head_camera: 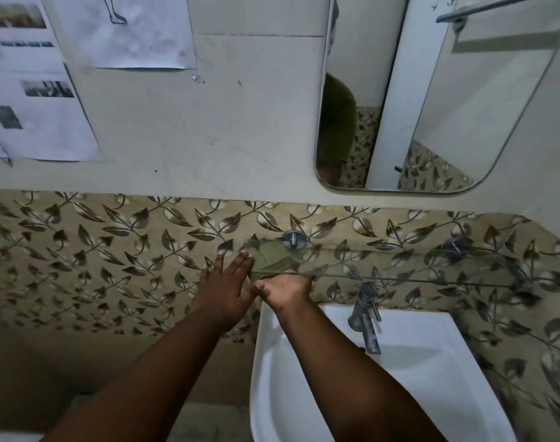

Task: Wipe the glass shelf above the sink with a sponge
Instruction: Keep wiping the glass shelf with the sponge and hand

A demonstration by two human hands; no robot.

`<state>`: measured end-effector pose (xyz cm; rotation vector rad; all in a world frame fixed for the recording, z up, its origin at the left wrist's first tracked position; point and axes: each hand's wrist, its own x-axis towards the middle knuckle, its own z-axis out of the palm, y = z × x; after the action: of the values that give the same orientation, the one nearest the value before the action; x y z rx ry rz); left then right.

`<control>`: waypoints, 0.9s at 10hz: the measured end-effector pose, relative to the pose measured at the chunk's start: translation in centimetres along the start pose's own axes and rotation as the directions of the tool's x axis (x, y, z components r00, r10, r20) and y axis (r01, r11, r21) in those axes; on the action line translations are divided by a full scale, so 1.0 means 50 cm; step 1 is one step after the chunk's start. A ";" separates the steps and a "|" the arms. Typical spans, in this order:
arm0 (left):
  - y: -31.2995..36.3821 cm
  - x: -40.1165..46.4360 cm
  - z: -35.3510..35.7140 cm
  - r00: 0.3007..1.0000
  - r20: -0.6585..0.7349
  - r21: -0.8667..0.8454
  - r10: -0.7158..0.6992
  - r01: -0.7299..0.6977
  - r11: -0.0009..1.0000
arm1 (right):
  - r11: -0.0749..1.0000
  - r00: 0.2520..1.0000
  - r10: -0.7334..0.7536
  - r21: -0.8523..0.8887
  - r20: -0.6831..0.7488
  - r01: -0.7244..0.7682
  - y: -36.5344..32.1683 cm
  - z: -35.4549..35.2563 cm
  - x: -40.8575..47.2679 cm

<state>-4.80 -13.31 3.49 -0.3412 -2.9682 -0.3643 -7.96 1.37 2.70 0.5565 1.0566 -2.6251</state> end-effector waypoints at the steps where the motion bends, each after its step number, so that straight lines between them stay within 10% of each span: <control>1: -0.008 -0.002 0.003 1.000 -0.021 -0.021 0.003 -0.004 1.000 | 0.920 0.983 0.004 0.384 0.183 -0.076 -0.022 -0.012 -0.025; 5: -0.038 0.007 0.047 0.998 -0.057 -0.080 -0.013 0.009 0.997 | 0.905 0.992 -0.075 0.425 0.104 0.024 -0.171 -0.186 -0.090; 6: -0.048 0.009 0.050 0.998 -0.059 -0.078 -0.001 -0.004 0.997 | 0.671 0.899 -0.346 -0.741 -0.269 0.036 -0.223 -0.260 -0.088; 7: -0.034 0.011 0.047 0.998 -0.066 -0.105 0.005 -0.012 0.994 | 0.038 0.864 -0.448 -0.971 -0.228 -0.237 -0.294 -0.340 -0.105; 9: -0.038 0.010 0.050 0.999 -0.051 -0.131 0.003 -0.010 0.991 | -0.117 0.821 -0.463 -0.895 -0.333 -0.429 -0.402 -0.458 -0.160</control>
<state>-5.97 -14.35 0.73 -0.3501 -2.9000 -0.5601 -2.50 32.39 3.22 0.8346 2.7566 -0.6179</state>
